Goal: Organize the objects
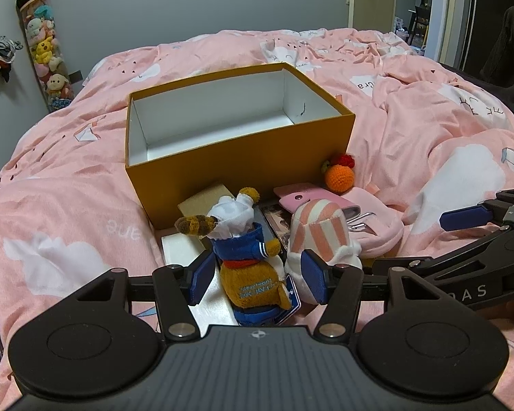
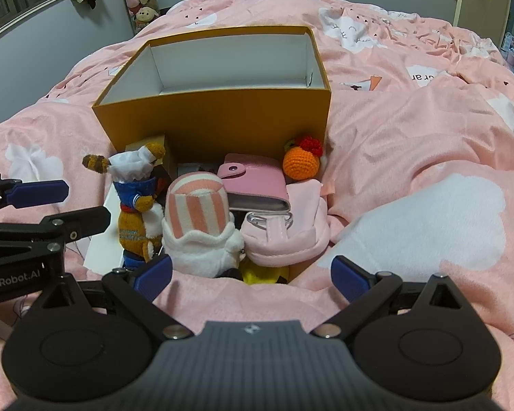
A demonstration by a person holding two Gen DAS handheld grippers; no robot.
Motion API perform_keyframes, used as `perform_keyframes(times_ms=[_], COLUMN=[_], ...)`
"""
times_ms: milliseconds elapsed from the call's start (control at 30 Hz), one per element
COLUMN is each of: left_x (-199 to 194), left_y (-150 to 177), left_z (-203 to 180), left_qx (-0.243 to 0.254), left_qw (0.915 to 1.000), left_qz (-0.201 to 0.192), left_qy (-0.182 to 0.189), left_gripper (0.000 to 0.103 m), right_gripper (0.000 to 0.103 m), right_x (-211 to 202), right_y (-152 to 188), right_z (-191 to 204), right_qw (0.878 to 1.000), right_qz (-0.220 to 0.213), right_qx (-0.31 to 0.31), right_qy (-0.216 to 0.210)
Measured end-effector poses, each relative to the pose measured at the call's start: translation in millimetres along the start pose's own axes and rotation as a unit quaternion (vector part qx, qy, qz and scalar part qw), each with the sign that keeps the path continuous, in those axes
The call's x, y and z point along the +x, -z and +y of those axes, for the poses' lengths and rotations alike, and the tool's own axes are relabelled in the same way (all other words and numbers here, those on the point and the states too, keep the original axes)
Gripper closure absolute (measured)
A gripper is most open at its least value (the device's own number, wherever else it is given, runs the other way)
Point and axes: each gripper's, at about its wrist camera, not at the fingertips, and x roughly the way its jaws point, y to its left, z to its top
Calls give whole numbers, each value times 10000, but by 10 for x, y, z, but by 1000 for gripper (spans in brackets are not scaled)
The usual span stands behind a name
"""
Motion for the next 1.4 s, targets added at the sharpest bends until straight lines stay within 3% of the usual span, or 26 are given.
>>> perform_keyframes(times_ms=[267, 367, 533, 667, 933, 1200, 1300, 1400], left_x=[22, 18, 105, 299, 487, 390, 377, 415], left_y=[-10, -34, -52, -61, -63, -254, -347, -402], left_z=[131, 226, 450, 434, 475, 725, 834, 1003], left_qx=[-236, -392, -810, -774, -746, -1085, -1278, -1477], left_qw=[9994, 9989, 9945, 9932, 9922, 9901, 9873, 9866], left_qz=[167, 161, 227, 436, 617, 345, 265, 317], left_qy=[205, 188, 632, 755, 783, 815, 904, 618], left_gripper=[38, 38, 38, 38, 38, 39, 39, 45], right_gripper=[6, 24, 29, 42, 44, 44, 44, 52], right_x=[46, 49, 100, 298, 574, 456, 483, 608], right_y=[-14, -84, -222, -245, -288, -667, -830, -974], right_z=[5, 45, 217, 280, 187, 52, 122, 181], right_qw=[9999, 9995, 9961, 9941, 9911, 9889, 9898, 9891], right_qz=[89, 100, 46, 304, 674, 528, 402, 512], right_qx=[-8, -218, -741, -837, -686, -371, -398, -274], right_qy=[-71, -213, -471, -626, -925, -1340, -1307, -1355])
